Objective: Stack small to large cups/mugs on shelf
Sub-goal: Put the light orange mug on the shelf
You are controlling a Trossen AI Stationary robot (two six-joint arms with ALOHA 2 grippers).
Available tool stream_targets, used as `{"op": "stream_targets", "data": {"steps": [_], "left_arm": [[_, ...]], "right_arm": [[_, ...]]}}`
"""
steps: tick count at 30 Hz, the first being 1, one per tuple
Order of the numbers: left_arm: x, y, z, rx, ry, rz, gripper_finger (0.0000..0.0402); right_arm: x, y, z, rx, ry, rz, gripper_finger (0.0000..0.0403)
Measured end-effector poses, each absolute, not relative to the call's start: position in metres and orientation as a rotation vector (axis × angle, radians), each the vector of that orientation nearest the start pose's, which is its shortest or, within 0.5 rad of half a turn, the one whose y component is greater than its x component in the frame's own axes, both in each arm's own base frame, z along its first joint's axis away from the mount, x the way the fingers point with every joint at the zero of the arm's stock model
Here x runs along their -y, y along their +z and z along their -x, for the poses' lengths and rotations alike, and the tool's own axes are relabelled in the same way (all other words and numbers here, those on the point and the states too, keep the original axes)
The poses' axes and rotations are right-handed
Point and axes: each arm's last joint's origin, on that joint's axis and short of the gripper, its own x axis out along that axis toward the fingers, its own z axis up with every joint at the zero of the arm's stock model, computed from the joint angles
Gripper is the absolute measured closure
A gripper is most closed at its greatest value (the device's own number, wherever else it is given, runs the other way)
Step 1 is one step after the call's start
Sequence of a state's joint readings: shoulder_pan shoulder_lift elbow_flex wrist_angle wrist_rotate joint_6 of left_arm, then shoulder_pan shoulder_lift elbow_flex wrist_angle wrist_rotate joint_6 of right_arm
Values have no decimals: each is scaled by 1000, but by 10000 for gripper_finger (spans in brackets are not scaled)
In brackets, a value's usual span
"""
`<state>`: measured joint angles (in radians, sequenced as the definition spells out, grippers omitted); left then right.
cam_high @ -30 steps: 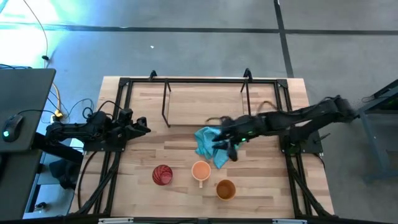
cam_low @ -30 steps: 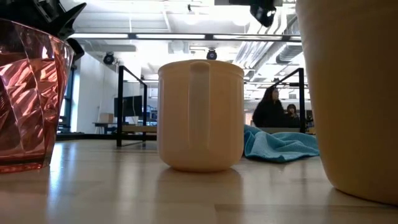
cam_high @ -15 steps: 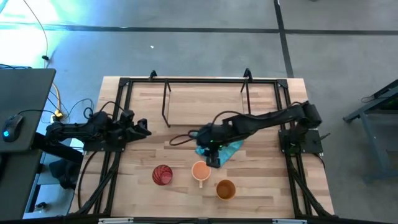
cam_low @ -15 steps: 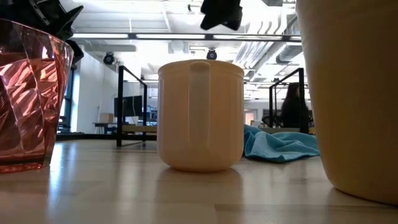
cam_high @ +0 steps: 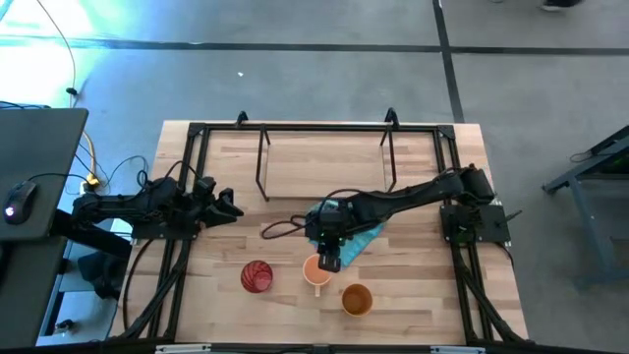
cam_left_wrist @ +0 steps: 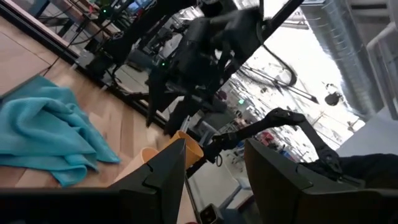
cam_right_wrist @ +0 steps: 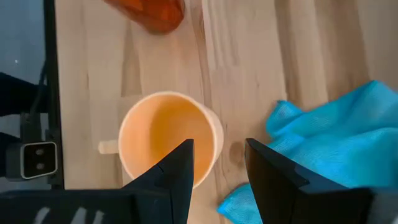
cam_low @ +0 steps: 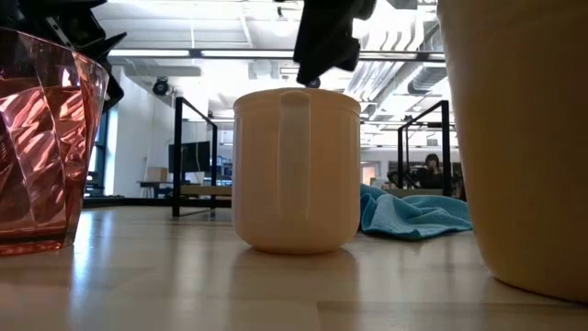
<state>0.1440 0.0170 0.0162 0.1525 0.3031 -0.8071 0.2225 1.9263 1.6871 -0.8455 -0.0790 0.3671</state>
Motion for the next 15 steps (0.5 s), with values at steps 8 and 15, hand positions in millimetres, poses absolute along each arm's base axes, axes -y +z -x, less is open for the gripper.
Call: {"op": "stream_targets", "data": {"steps": [8,15], "left_arm": [[-5,182,-96,72,-220,766,247],[-5,181,-96,60,-222,768,247]], "right_arm": [[-106,246,-404,-1156,0,-249,268],[-107,238,-406,-1162,-61,-255,268]]}}
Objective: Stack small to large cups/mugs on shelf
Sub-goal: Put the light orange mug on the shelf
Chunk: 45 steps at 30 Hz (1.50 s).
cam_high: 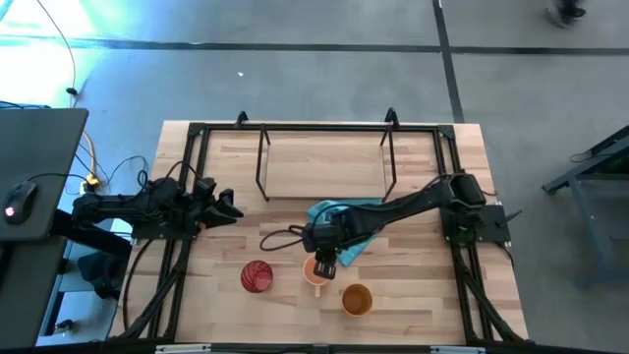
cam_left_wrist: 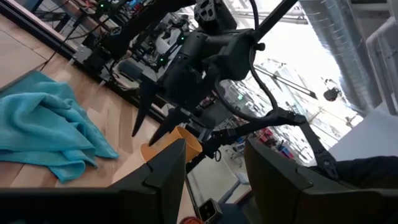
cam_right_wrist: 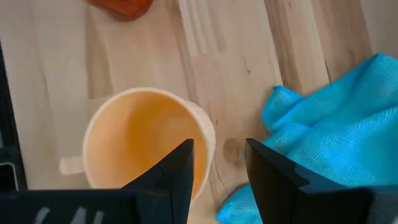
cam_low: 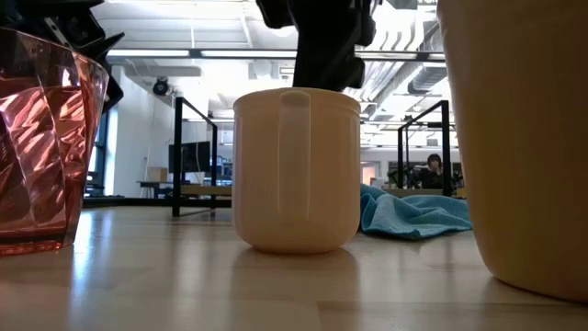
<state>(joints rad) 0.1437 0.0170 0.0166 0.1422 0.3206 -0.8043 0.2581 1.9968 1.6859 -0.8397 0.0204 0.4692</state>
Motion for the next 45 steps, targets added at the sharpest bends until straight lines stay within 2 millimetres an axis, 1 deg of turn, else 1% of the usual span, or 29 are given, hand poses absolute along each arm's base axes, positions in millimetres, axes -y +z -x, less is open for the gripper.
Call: {"op": "stream_targets", "data": {"steps": [6,22,36,45], "left_arm": [[-5,180,-96,39,-221,773,247],[-4,177,-96,18,-214,778,247],[-4,178,-96,19,-214,781,247],[-4,178,-96,19,-214,784,247]], "right_arm": [[-107,229,-409,-1186,-72,-249,268],[-108,229,-409,-1188,-46,-233,268],[-111,220,-412,-1214,-16,-252,268],[-111,216,-413,-1223,-43,-267,268]]}}
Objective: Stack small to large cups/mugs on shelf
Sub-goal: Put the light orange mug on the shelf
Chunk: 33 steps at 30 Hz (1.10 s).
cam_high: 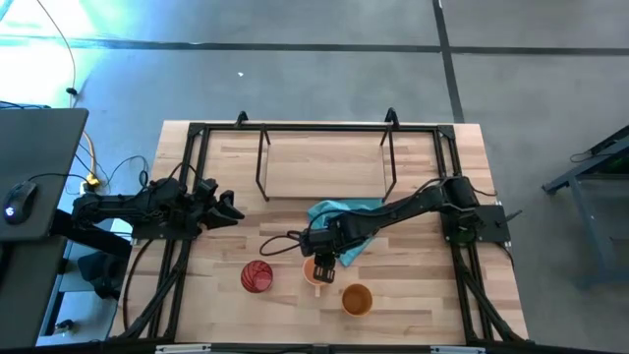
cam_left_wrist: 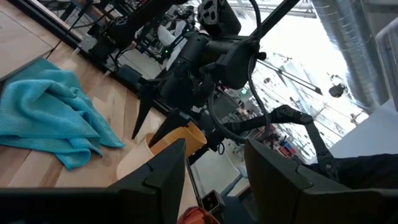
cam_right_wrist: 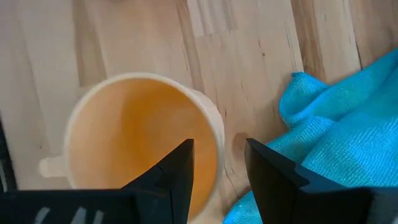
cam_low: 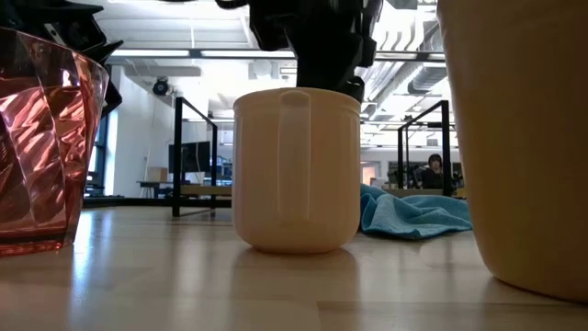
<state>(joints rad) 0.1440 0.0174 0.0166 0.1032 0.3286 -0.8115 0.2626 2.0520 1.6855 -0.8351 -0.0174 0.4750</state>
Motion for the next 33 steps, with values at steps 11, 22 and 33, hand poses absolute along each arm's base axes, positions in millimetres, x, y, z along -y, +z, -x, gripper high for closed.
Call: {"op": "stream_targets", "data": {"steps": [11,22,33], "left_arm": [[-5,178,-96,19,-214,788,247],[-5,178,-96,19,-214,787,247],[-5,178,-96,19,-213,785,247]], "right_arm": [[-111,210,-414,-1232,-68,-275,284],[-109,209,-414,-1237,-80,-277,392],[-97,238,-421,-1219,-107,-283,401]]}}
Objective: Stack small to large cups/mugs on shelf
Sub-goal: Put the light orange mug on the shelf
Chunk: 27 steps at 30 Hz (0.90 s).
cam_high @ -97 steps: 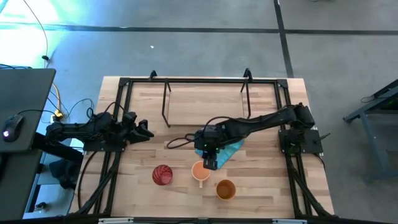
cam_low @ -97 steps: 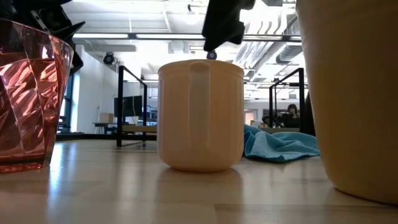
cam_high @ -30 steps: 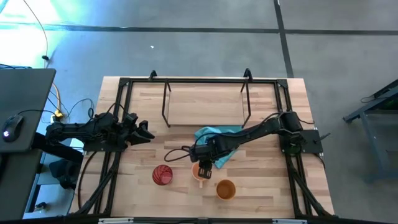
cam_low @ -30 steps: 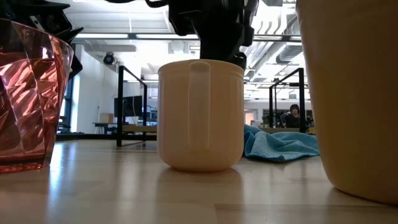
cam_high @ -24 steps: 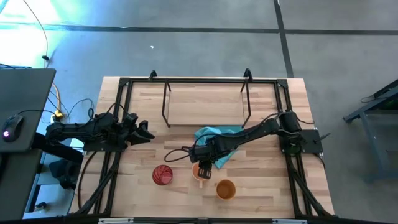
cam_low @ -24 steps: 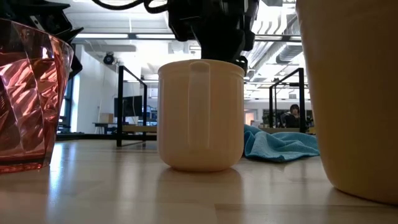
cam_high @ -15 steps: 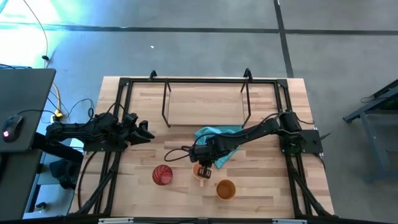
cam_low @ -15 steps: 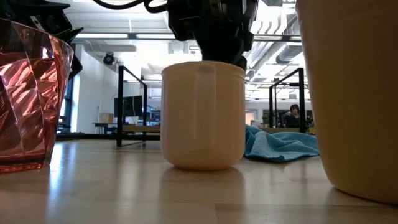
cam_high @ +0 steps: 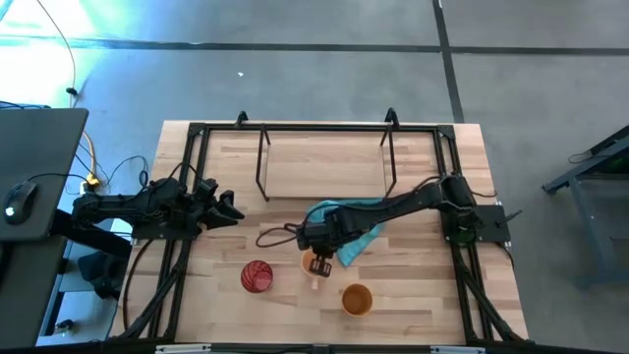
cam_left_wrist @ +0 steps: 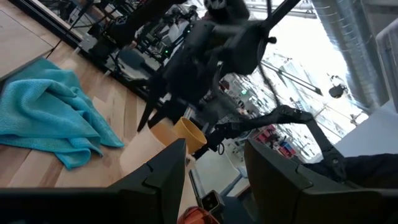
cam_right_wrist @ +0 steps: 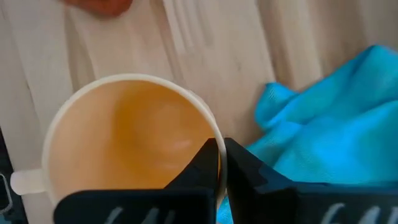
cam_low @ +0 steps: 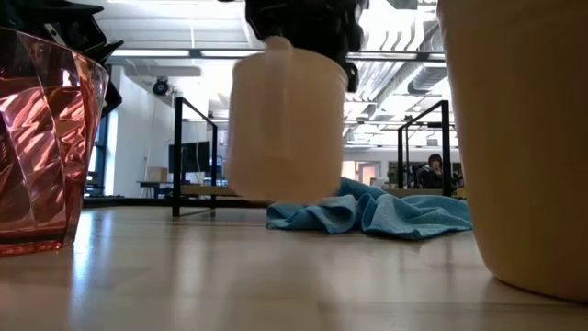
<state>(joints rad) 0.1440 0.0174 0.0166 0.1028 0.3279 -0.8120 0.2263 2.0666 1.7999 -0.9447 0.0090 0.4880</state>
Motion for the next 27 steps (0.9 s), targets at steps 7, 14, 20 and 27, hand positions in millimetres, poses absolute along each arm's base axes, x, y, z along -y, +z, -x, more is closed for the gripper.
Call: {"op": "stream_targets", "data": {"steps": [7,14,20,27], "left_arm": [[-4,178,-96,20,-214,780,247],[-5,178,-96,26,-202,762,247],[-5,178,-96,27,-200,756,247],[-6,178,-96,39,-176,742,247]], "right_arm": [[-71,273,-423,-1217,-157,-273,402],[-22,301,-427,-1169,-238,-258,402],[23,306,-427,-1147,-288,-259,403],[70,307,-425,-1109,-353,-278,403]]}}
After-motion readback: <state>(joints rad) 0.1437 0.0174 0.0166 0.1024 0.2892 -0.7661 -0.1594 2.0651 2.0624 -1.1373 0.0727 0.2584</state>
